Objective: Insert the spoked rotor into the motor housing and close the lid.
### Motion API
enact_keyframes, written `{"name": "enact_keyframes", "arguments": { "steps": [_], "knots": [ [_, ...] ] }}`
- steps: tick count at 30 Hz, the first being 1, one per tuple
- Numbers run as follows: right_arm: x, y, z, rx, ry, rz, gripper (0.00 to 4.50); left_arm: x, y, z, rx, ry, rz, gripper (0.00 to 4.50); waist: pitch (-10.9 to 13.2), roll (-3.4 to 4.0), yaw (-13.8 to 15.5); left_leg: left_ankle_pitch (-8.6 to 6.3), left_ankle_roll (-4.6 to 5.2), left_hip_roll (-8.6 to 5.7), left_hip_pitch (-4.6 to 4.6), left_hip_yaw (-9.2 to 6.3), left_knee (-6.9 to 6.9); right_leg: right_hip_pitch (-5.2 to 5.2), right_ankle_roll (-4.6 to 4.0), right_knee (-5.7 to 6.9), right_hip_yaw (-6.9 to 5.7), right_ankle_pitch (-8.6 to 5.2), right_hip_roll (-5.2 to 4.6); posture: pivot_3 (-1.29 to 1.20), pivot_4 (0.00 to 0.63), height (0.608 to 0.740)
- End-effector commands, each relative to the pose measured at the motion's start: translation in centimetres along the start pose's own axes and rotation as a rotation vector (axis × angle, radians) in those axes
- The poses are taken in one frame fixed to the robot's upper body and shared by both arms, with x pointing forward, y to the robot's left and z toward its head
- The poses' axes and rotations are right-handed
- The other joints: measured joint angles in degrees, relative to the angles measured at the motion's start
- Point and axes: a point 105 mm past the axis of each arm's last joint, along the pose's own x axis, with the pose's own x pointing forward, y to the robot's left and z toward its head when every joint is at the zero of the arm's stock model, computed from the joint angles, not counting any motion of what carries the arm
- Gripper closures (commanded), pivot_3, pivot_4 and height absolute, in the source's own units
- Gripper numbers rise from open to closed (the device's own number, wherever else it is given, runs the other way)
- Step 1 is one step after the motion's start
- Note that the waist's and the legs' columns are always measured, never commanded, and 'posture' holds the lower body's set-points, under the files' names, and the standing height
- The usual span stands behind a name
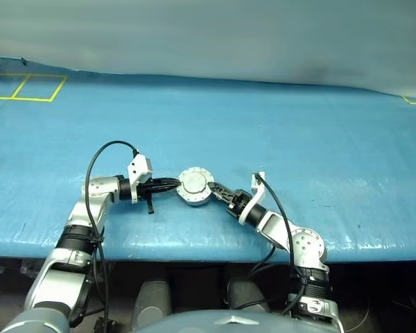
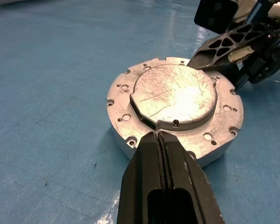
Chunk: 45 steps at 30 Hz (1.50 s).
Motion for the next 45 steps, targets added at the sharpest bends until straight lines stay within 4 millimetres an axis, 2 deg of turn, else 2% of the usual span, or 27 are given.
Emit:
{"name": "enact_keyframes", "arguments": {
  "steps": [1,5,7,11,13,16,20,24,32,37,38,45],
  "knots": [
    [0.3,0.2,0.0,-0.007,-0.006,-0.004,3.22,0.1,-0.2,-0.4,-0.007,0.012,-0.005,4.5,0.0,0.0,0.0,0.0,0.0,0.0,-0.01,-0.01,0.01,0.0,0.01,0.0,-0.01,-0.01,0.0,0.0,0.15,0.74],
    [0.3,0.1,-0.1,-0.016,-0.001,-0.011,3.22,0.1,0.0,-0.2,-0.015,-0.004,0.014,4.5,0.0,0.0,0.0,0.0,0.0,0.0,0.0,0.0,0.02,0.0,0.01,0.0,-0.01,-0.01,0.0,0.0,0.15,0.74],
    [0.3,0.1,0.1,-0.023,-0.007,-0.015,3.22,0.1,0.6,0.2,-0.087,-0.034,0.058,4.5,0.0,0.0,0.0,0.0,0.0,0.0,0.0,-0.01,0.01,0.0,0.01,0.0,-0.01,-0.01,0.0,0.0,0.15,0.74],
    [0.3,0.5,0.4,-0.017,-0.028,0.0,3.22,0.2,1.4,2.3,-0.215,-0.167,0.127,4.5,0.0,0.0,0.0,0.0,0.0,0.0,-0.03,-0.02,0.03,-0.01,0.05,0.01,-0.01,0.01,0.0,0.0,0.15,0.74],
    [0.4,1.4,1.4,0.026,-0.085,0.05,3.22,-0.4,2.7,4.8,-0.352,-0.316,0.193,4.5,0.0,0.01,0.0,0.0,0.0,0.0,-0.08,-0.04,0.05,-0.03,0.07,0.01,-0.01,0.02,0.01,0.0,0.15,0.74],
    [0.5,2.5,1.9,0.028,-0.113,0.093,3.22,-1.2,2.8,6.9,-0.459,-0.463,0.138,4.5,0.0,0.03,-0.1,0.0,0.01,-0.01,-0.24,-0.12,0.1,-0.1,0.15,-0.01,-0.03,0.07,0.05,0.0,0.15,0.74],
    [0.7,4.1,2.7,-0.003,-0.143,0.142,3.22,-1.4,3.1,7.2,-0.502,-0.492,0.155,4.5,0.1,0.06,-0.1,0.0,0.01,-0.02,-0.23,-0.13,0.08,-0.09,0.15,-0.03,-0.03,0.07,0.08,0.0,0.15,0.74],
    [0.8,6.3,3.9,0.007,-0.201,0.234,3.22,-1.0,2.6,7.5,-0.58,-0.549,0.105,4.5,0.1,0.07,-0.1,0.0,0.01,-0.05,-0.34,-0.18,0.09,-0.13,0.18,-0.06,-0.02,0.09,0.09,0.0,0.15,0.74],
    [0.7,8.2,5.9,0.004,-0.281,0.286,3.22,-0.1,1.2,7.3,-0.691,-0.627,0.069,1.91,0.1,0.08,-0.4,0.01,0.01,-0.03,-0.4,-0.23,0.1,-0.16,0.24,-0.1,-0.01,0.16,0.15,0.0,0.15,0.74],
    [0.8,9.0,6.2,-0.005,-0.289,0.313,3.22,0.2,0.7,6.5,-0.799,-0.645,0.057,0.21,0.1,0.09,-0.4,0.01,0.01,-0.04,-0.43,-0.25,0.1,-0.17,0.15,-0.11,-0.01,0.22,0.15,0.0,0.15,0.74],
    [0.8,9.2,6.1,-0.009,-0.283,0.32,3.22,0.3,0.5,6.5,-0.839,-0.66,0.036,0.04,0.1,0.09,-0.5,0.01,0.01,-0.04,-0.43,-0.25,0.1,-0.17,0.15,-0.11,-0.01,0.22,0.15,0.0,0.15,0.74],
    [0.8,10.6,5.4,-0.023,-0.26,0.374,3.22,1.1,-0.5,6.6,-0.963,-0.694,-0.042,0.04,0.1,0.09,-0.6,0.01,0.01,-0.04,-0.43,-0.26,0.14,-0.16,0.19,-0.1,-0.01,0.2,0.15,0.0,0.15,0.74]
  ]
}}
